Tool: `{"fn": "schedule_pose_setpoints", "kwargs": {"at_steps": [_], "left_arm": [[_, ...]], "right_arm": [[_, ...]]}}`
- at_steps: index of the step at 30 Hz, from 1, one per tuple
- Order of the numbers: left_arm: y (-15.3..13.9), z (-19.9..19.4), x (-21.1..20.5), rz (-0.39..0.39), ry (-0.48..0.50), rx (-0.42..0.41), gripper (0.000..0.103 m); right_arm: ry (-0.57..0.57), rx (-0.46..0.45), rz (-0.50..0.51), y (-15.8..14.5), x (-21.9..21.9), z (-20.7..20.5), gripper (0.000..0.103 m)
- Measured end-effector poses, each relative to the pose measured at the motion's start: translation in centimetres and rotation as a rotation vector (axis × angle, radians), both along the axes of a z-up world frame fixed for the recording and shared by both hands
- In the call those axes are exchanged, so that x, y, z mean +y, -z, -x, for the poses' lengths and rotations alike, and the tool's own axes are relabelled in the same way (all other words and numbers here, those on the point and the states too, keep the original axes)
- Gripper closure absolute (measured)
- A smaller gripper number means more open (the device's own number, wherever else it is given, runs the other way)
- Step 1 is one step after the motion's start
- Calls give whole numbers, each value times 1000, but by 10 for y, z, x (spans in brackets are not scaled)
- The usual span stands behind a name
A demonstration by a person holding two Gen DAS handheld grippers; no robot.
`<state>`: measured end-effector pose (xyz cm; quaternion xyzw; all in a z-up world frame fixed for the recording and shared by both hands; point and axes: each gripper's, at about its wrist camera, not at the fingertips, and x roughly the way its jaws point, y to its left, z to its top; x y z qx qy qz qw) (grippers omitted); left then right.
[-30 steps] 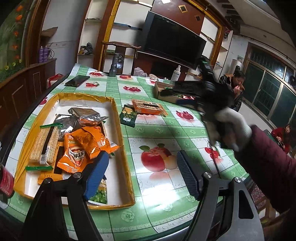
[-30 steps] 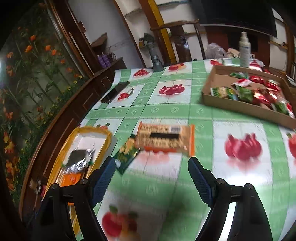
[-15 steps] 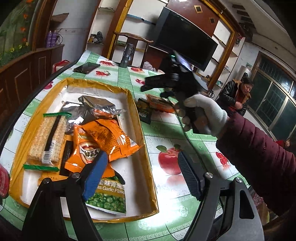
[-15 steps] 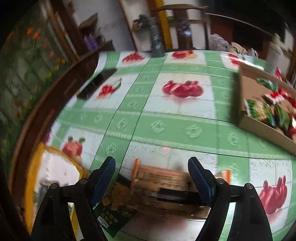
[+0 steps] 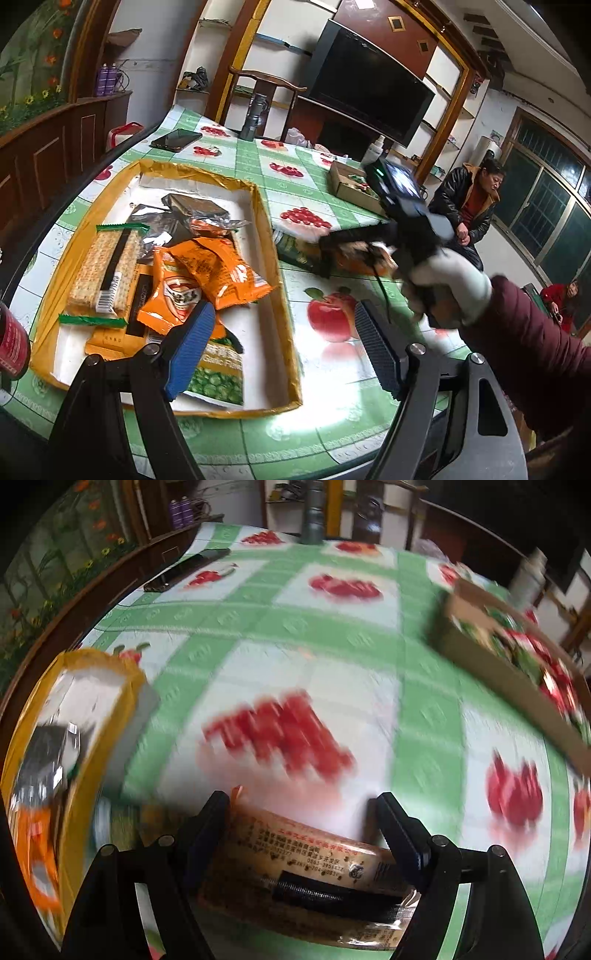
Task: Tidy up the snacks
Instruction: 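Grasp the orange-edged biscuit pack with the right tool and lift it, then grasp the green beef cracker bag with the left tool while the right tool holds the biscuit pack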
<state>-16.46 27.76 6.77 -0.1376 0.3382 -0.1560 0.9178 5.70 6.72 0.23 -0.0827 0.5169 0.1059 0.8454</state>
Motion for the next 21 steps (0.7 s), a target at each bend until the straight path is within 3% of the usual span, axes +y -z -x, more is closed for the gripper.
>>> {"fn": "schedule_pose_setpoints", "kwargs": {"at_steps": [8, 10, 16, 21], "left_arm": [[-3, 5, -21, 21, 43, 21, 25], [-4, 7, -30, 13, 54, 21, 25], [-10, 12, -48, 10, 91, 23, 25], [-13, 17, -42, -10, 64, 22, 25]], "right_arm": [[127, -19, -1, -3, -83, 57, 16], [112, -76, -29, -17, -87, 66, 16], [-177, -131, -148, -49, -13, 62, 17], [-320, -119, -100, -35, 53, 42, 18]]}}
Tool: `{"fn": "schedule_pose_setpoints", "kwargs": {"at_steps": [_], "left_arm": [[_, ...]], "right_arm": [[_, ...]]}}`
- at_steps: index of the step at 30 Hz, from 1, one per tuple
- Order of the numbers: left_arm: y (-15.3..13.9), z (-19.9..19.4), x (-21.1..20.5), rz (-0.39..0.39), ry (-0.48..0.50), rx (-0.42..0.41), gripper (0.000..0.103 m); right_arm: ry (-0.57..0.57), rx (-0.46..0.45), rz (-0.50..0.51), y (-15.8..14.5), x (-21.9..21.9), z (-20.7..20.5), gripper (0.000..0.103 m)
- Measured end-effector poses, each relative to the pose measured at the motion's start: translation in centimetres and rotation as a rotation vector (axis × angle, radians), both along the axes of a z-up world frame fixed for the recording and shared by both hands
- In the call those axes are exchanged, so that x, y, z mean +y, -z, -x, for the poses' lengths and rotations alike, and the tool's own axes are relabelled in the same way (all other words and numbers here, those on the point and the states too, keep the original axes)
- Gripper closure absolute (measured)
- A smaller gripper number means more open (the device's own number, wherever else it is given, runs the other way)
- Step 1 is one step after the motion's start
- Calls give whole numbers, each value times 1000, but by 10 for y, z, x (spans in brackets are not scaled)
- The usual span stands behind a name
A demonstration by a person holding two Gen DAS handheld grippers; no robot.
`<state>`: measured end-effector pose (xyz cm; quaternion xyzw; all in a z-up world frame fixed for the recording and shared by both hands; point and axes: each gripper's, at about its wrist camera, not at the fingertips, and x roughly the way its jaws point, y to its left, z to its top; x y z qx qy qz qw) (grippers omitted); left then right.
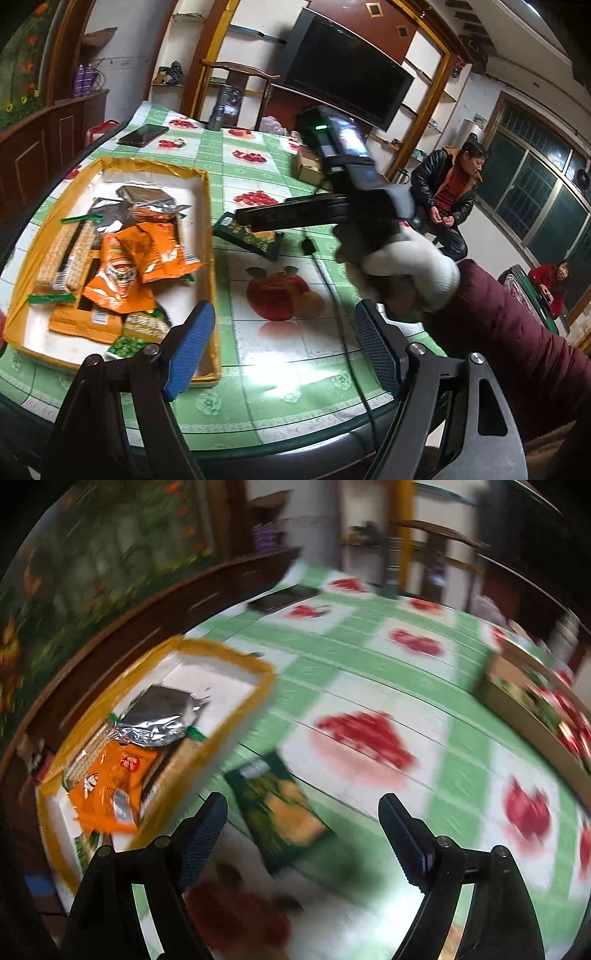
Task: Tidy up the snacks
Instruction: 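Grasp the green beef cracker bag with the left tool while the right tool holds the biscuit pack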
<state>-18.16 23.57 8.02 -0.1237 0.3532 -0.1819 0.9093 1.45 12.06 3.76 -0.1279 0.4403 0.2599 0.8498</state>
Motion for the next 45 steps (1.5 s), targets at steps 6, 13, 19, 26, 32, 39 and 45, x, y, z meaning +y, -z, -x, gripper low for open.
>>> {"fn": "schedule_pose_setpoints", "kwargs": {"at_steps": [6, 13, 19, 26, 32, 39, 45], "left_arm": [[8, -5, 16, 27, -32, 29, 25], [13, -5, 13, 56, -2, 53, 25], [8, 2, 3, 40, 19, 47, 25], [12, 1, -13, 50, 52, 77, 24], [6, 5, -30, 3, 84, 73, 24], [8, -3, -41, -53, 100, 85, 24], [10, -23, -63, -130, 153, 104, 24]], "right_arm": [[55, 39, 63, 24, 14, -15, 36], [408, 184, -72, 21, -53, -12, 66], [409, 194, -282, 5, -112, 21, 58], [319, -20, -141, -26, -170, 43, 15], [327, 127, -193, 12, -204, 27, 15], [218, 109, -132, 18, -192, 57, 15], [149, 35, 57, 33, -169, 79, 15]]}}
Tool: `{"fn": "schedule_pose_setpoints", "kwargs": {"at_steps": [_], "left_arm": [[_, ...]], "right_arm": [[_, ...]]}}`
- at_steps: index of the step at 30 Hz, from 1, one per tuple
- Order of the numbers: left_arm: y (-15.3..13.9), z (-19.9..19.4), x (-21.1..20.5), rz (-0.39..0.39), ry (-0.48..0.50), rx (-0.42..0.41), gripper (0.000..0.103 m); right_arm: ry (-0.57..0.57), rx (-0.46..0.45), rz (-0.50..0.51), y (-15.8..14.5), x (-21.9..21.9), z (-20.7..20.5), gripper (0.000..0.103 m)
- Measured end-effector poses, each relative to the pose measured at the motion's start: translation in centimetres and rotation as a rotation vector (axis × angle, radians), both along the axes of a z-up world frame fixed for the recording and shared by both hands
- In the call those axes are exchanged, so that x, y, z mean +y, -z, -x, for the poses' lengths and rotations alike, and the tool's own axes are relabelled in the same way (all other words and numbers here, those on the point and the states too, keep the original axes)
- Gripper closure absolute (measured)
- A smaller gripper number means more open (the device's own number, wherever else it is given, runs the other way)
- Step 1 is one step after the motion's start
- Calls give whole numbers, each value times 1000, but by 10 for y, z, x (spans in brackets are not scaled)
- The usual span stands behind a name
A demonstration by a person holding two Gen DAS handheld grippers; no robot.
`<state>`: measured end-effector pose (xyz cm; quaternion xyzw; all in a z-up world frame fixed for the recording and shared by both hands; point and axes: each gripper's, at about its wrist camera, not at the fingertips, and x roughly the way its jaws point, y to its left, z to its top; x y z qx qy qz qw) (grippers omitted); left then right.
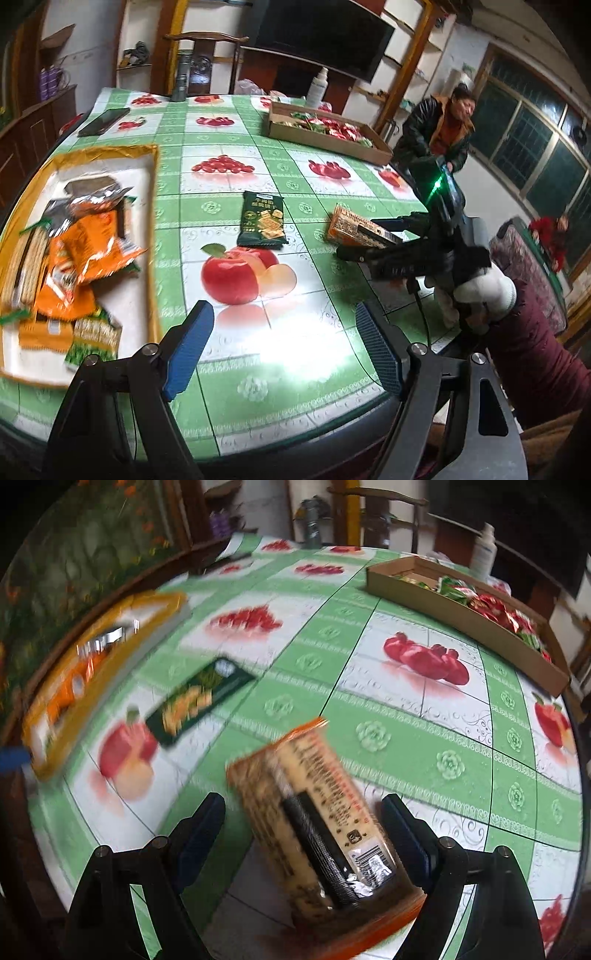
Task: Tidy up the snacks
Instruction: 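Grasp the green beef cracker bag with the left tool while the right tool holds the biscuit pack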
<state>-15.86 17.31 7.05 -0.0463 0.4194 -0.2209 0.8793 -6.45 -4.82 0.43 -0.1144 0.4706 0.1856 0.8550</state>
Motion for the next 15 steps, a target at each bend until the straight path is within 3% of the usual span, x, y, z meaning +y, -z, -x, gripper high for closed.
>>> {"fn": "schedule_pose_setpoints", "kwargs": {"at_steps": [3, 5, 7, 15], "left_arm": [[5, -15, -7, -25, -3, 27, 24], [11, -26, -8, -11, -20, 65, 24], [16, -38, -10, 15, -28, 103, 24], [25, -84, -51, -126, -10, 81, 24]], "right_arm": [[19, -7, -13, 0, -3, 0, 18], [31, -23, -21, -1, -6, -2, 29], [46, -38, -28, -3, -10, -5, 47], [98, -69, -145, -6, -32, -12, 48]]}}
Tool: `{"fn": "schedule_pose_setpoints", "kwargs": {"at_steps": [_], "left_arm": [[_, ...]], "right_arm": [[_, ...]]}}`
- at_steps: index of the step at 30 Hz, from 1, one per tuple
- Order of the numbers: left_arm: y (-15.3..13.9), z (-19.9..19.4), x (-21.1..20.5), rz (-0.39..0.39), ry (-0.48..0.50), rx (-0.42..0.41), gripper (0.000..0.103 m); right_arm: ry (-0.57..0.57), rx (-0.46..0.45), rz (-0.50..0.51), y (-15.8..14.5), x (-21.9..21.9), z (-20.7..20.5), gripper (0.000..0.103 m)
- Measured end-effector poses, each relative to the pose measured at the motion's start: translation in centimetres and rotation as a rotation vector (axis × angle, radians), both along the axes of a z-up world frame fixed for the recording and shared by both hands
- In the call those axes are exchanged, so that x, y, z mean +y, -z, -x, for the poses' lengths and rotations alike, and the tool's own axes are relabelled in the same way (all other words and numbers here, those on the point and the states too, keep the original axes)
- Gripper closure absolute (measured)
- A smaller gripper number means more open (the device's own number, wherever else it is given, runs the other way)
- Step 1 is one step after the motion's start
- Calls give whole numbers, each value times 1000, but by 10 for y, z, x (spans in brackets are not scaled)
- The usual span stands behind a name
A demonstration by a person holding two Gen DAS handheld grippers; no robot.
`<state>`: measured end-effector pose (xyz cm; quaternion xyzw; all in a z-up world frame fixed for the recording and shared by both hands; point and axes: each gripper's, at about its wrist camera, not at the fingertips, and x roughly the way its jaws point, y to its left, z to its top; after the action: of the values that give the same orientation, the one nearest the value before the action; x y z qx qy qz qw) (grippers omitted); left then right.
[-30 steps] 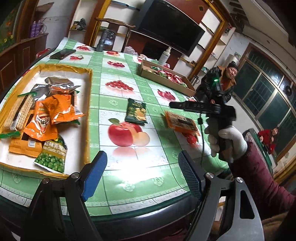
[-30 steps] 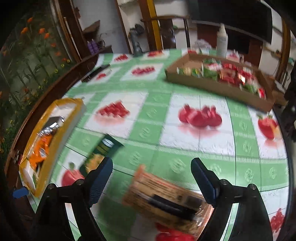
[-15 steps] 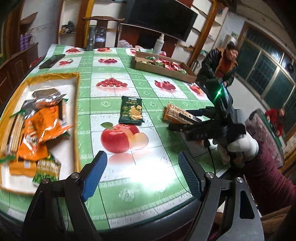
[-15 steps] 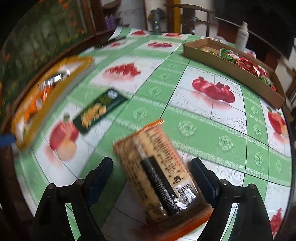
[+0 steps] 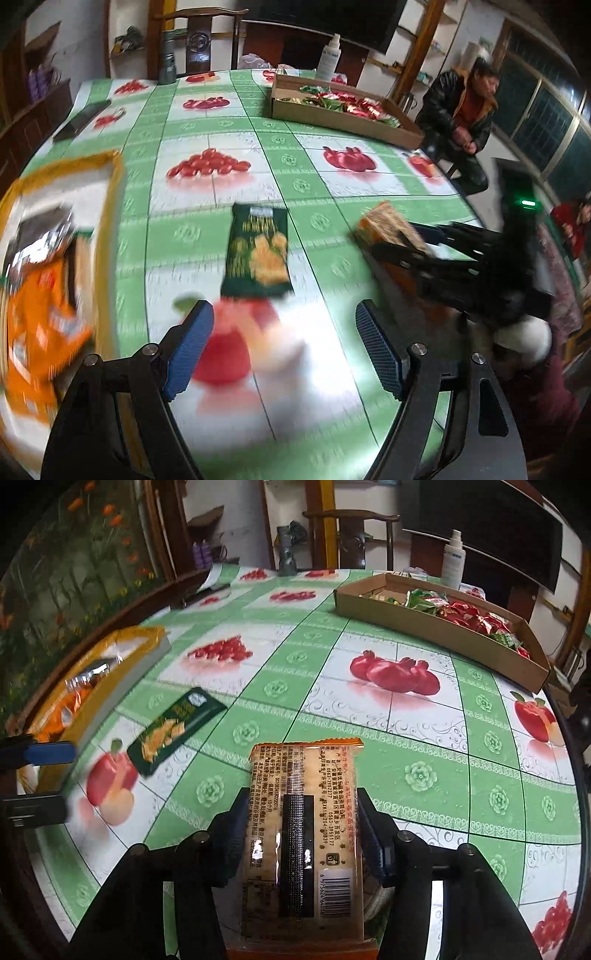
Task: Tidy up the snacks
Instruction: 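Grasp the green beef cracker bag with the left tool while the right tool holds the biscuit pack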
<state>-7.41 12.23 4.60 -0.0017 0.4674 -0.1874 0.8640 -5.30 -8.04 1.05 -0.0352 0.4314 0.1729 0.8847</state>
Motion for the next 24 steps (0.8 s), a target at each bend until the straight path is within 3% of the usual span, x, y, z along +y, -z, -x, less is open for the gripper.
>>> {"fn": "schedule_pose_setpoints", "kwargs": {"at_steps": [5, 11, 13, 15, 17, 22, 23, 24], "left_arm": [[24, -43, -11, -91, -21, 31, 24], [32, -49, -16, -125, -10, -2, 23], [32, -48, -18, -114, 6, -5, 16], [36, -47, -23, -94, 52, -11, 0], [38, -45, -34, -162, 69, -34, 0], [37, -47, -41, -164, 73, -34, 0], [36, -47, -40, -166, 69, -40, 3], [35, -46, -39, -165, 63, -48, 13]], "right_arm": [[41, 13, -38, 0, -13, -6, 47], [56, 16, -49, 0, -17, -6, 47], [58, 15, -46, 0, -17, -6, 47], [62, 15, -44, 0, -18, -6, 47], [65, 15, -43, 0, -18, -6, 47], [68, 15, -46, 0, -18, -6, 47], [70, 15, -47, 0, -19, -6, 47], [71, 15, -47, 0, -19, -7, 47]]}}
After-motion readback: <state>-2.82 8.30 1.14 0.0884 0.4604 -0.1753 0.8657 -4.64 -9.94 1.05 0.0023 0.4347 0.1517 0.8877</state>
